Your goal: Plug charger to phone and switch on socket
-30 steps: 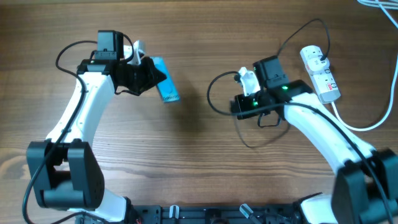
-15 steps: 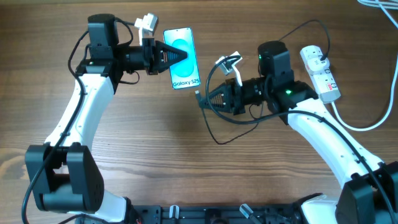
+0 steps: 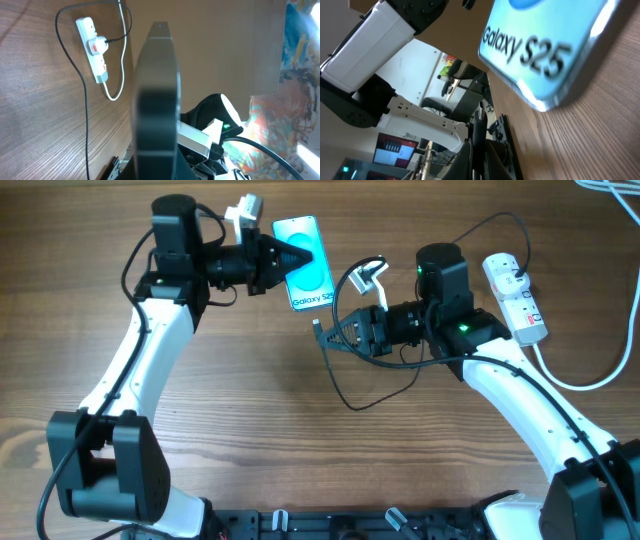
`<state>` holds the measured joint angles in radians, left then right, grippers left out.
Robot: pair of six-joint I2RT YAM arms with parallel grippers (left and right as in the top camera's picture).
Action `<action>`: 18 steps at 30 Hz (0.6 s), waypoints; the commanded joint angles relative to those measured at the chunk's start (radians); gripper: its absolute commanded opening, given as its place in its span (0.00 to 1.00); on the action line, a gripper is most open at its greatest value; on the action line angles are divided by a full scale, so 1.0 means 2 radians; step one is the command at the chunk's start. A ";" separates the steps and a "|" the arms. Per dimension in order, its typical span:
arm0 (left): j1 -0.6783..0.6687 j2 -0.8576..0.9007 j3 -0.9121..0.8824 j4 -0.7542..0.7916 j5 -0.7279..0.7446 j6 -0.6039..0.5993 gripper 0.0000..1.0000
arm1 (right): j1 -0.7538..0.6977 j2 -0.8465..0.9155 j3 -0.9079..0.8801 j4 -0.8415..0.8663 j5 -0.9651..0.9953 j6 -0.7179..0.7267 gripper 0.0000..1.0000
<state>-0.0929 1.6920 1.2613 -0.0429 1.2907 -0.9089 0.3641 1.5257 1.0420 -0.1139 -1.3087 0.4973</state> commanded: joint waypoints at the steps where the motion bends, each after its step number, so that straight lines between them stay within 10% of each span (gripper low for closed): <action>1: -0.004 -0.013 0.006 0.009 0.004 -0.006 0.04 | 0.002 -0.006 0.006 0.004 0.003 0.005 0.04; 18: -0.004 -0.013 0.006 0.106 0.070 0.015 0.04 | 0.002 -0.006 0.006 0.051 -0.019 0.040 0.04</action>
<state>-0.1009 1.6913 1.2610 0.1596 1.4368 -0.9073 0.3641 1.5257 1.0420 -0.0174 -1.3167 0.5659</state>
